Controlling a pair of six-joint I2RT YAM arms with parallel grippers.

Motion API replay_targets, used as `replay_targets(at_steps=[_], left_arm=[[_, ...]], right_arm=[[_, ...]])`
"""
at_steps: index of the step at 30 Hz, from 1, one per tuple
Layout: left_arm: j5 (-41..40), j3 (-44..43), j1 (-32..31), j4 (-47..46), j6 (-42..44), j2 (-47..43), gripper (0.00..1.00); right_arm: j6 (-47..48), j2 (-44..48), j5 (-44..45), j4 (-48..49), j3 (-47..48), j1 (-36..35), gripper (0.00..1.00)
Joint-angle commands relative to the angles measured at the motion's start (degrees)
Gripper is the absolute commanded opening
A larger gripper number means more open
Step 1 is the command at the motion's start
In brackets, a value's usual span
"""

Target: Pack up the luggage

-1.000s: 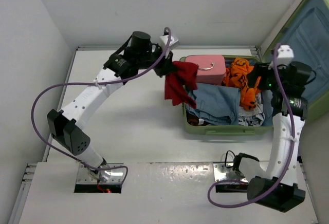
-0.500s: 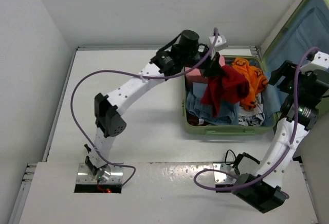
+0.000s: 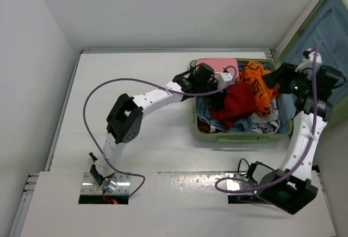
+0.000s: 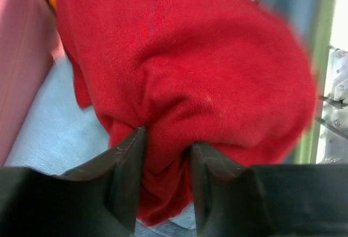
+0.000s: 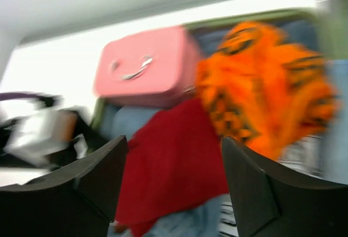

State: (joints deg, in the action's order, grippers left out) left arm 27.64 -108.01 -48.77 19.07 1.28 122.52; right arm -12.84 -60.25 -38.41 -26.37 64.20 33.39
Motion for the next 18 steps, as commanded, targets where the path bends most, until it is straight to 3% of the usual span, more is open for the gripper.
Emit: replay_targets(at_steps=[1, 3, 4, 6, 8, 11, 15, 18], left_arm=[[-2.33, 3.75, 0.87, -1.75, 1.72, 0.18, 0.53], [0.65, 7.79, 3.33, -5.34, -0.65, -2.36, 0.66], [0.66, 10.68, 4.20, -12.32, -2.23, -6.98, 0.70], [1.37, 20.26, 5.62, -20.09, -5.84, -12.63, 0.90], [1.37, 20.13, 7.19, -20.76, -7.77, -15.98, 0.99], [3.90, 15.99, 10.43, -16.00, -13.20, -17.83, 0.99], [6.29, 15.37, 14.57, -17.58, -19.64, -20.91, 0.99], [4.03, 12.57, 16.42, -14.95, -20.35, -22.32, 0.99]], right_arm=[[1.32, -1.71, -7.03, -1.13, -0.12, -7.43, 0.69], [2.38, -2.33, -5.19, -1.32, -1.27, -11.04, 0.69], [2.64, -2.68, -4.83, -1.23, -2.41, -13.32, 0.67], [3.96, -3.29, -2.56, -0.61, -3.91, -16.59, 0.66], [5.36, -4.26, -1.32, 0.88, -5.32, -21.06, 0.65], [9.83, -6.45, 2.02, 0.62, -7.07, -26.77, 0.61], [18.09, -10.58, 16.39, -1.13, -10.24, -32.93, 0.54], [22.05, -15.59, 22.38, -3.59, -11.90, -35.23, 0.48]])
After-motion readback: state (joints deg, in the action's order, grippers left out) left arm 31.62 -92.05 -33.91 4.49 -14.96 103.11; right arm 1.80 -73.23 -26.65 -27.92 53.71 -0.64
